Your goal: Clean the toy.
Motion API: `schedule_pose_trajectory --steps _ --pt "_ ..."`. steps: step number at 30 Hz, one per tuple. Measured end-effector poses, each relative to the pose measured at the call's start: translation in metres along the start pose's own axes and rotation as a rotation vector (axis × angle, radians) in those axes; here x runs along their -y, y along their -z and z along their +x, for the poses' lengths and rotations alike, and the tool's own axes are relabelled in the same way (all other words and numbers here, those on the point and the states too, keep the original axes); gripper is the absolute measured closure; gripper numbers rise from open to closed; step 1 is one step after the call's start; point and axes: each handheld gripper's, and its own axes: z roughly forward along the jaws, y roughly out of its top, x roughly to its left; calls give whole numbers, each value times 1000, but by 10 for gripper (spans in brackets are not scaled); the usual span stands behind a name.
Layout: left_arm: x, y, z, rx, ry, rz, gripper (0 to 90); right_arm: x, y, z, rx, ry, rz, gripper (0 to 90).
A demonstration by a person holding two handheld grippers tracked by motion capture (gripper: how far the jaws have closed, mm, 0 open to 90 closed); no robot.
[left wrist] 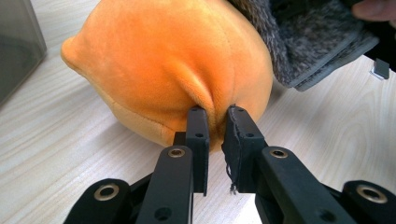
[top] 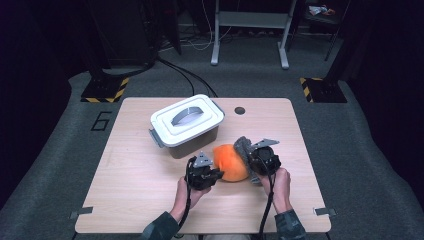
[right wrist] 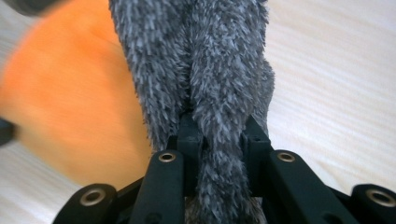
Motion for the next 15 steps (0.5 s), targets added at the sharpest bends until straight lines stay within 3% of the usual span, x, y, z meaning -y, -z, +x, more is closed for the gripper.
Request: schedule_pose_trajectory --steps 6,15 --pt "0 -1 0 -2 -7 0 801 10 -12 -12 2 -51 24 746" --pt "1 -1 2 -6 2 4 801 20 -33 -20 37 -74 105 746"
